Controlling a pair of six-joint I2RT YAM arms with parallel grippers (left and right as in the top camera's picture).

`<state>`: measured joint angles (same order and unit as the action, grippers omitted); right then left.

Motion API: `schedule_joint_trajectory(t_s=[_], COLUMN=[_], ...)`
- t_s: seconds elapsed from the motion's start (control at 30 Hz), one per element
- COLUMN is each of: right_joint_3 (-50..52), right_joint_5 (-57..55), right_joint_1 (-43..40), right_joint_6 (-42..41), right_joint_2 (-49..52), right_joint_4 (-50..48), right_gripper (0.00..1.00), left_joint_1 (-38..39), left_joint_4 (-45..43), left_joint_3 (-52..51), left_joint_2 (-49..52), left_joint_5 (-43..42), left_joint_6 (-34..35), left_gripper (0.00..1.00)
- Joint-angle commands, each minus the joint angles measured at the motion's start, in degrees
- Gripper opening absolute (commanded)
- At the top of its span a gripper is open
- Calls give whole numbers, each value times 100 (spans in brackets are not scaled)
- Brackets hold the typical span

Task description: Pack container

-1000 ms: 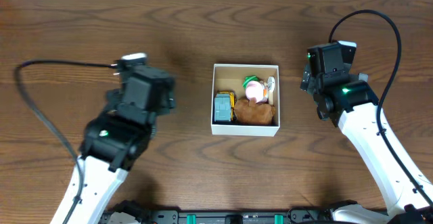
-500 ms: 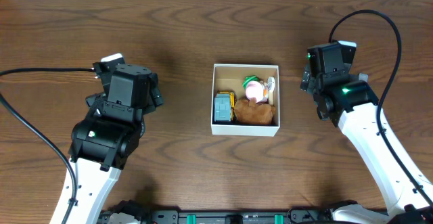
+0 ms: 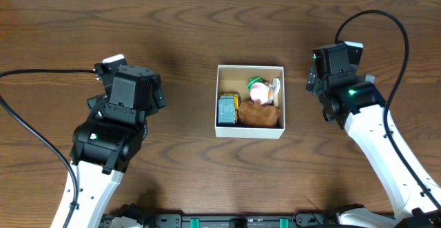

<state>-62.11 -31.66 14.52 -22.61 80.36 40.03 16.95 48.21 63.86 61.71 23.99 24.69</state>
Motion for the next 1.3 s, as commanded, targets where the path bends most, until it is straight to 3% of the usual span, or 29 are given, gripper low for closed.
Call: schedule_joint_trajectory(t_s=[0.0,0.53,0.77,0.87,1.1,1.27], right_joint_3=[-55,-55,-55,-55,-55,-55], right_joint_5=[-63,-63,-63,-63,-63,-63], right_joint_1=[-22,-22,-22,-22,-22,-22], right_joint_6=[-28,-28,-28,-28,-28,-28], right_joint_2=[-33,-33,-33,-33,-33,-33], right_joint_4=[4,4,4,4,4,4], right_gripper=[99,99,99,99,99,99], left_joint_1=[-33,-33,-33,-35,-210,-535], left_joint_4=[22,22,68,79,758,1019], left_joint_3=[98,22,-52,-52,-92,-411], left_joint_2=[2,-221,-1786,-2612,-4616,-5390], left_joint_5=[92,92,98,243,216,208], left_joint_6=[70,70,44,-372,-424,-337], left_gripper=[98,98,98,98,98,98])
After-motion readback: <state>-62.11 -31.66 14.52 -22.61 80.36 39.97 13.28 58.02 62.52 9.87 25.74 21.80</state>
